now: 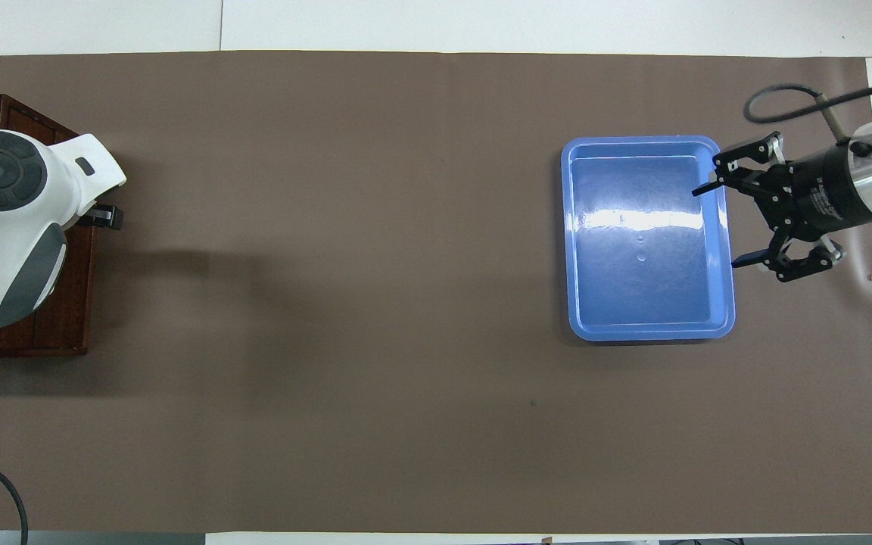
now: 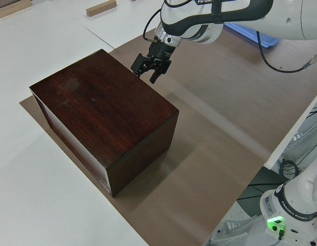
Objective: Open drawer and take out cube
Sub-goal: 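Pull the drawer open with the left gripper while the right gripper rises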
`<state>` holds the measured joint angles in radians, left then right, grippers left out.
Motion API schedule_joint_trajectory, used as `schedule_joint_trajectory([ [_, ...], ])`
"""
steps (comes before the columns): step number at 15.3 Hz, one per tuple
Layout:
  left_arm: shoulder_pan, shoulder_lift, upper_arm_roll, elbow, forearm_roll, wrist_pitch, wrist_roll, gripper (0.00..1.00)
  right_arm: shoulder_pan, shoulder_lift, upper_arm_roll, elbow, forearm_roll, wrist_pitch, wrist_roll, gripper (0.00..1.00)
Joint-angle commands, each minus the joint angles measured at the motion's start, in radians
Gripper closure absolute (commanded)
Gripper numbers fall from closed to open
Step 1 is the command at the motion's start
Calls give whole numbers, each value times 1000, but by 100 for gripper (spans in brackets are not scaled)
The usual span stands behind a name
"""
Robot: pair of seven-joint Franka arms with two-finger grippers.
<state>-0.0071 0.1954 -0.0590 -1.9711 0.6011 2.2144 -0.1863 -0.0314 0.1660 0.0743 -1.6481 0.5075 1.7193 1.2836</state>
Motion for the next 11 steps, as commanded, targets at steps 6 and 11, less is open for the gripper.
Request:
schedule_joint_trajectory([
  [6, -114, 59, -4, 12, 11, 79, -257, 0, 57, 165, 2, 27, 296, 78, 125, 1],
  [11, -224, 61, -4, 29, -122, 73, -351, 0, 139, 217, 2, 24, 302, 134, 47, 1],
])
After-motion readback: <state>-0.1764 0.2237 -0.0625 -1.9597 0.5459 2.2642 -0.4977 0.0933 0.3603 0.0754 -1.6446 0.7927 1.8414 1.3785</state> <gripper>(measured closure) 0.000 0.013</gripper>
